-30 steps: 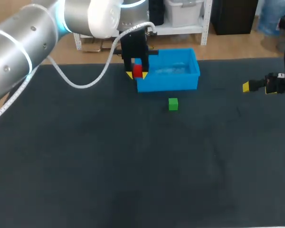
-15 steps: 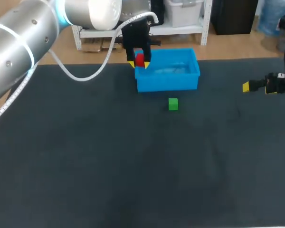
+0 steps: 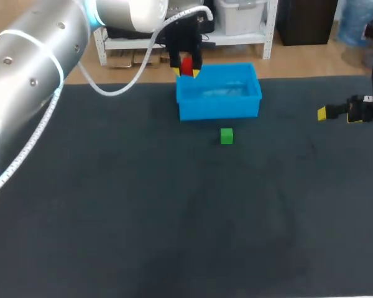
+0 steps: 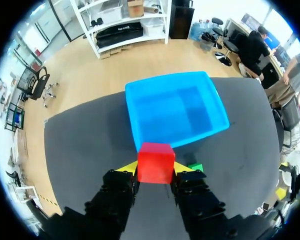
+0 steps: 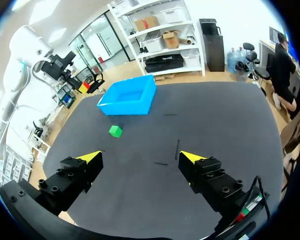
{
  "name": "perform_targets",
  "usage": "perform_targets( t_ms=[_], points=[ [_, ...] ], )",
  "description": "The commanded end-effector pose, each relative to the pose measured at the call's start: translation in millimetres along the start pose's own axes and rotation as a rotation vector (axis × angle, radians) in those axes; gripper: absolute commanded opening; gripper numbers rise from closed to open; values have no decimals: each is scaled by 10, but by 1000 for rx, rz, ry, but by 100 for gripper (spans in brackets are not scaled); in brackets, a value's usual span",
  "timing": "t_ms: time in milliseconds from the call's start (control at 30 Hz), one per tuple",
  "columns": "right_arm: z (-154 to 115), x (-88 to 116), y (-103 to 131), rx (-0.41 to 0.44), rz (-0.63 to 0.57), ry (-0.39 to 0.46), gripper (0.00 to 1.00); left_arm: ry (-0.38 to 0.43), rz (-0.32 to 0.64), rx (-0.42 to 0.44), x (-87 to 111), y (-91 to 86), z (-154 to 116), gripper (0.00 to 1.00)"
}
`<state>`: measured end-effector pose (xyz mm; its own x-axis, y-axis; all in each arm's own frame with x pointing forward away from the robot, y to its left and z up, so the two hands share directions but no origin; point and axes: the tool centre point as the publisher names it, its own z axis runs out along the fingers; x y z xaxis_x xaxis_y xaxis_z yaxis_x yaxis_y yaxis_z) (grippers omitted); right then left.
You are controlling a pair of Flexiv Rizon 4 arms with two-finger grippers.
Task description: Use the left arm to pick the red cube and place it into the blue plastic box first, then use the right arm to grasp the green cube and put it into the same blue plastic box after the first action is fully finished.
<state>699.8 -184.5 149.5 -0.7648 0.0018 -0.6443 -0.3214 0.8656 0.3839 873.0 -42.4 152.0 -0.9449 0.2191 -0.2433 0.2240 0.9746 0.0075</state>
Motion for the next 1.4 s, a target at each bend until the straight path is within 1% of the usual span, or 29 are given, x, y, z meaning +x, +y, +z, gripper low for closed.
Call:
perform_targets(
  t_ms=[33,333,700,1000,1400],
  points=[
    [0,-3,-6,-2,-1,1,100,61,1,-4,-158,-21,14,0],
    [0,-3,-6,-2,-1,1,100,56,6,-7,-344,-26,-8,0],
    [0,-3,-6,-2,-1,1,100,42,39,-28,-549,-98,-13,0],
    [0,-3,-6,-2,-1,1,100,50,53,-38,-684,-152,56,0],
    [0,-3,-6,-2,-1,1,100,75,61,-63,-857,-175,244,0]
  ],
)
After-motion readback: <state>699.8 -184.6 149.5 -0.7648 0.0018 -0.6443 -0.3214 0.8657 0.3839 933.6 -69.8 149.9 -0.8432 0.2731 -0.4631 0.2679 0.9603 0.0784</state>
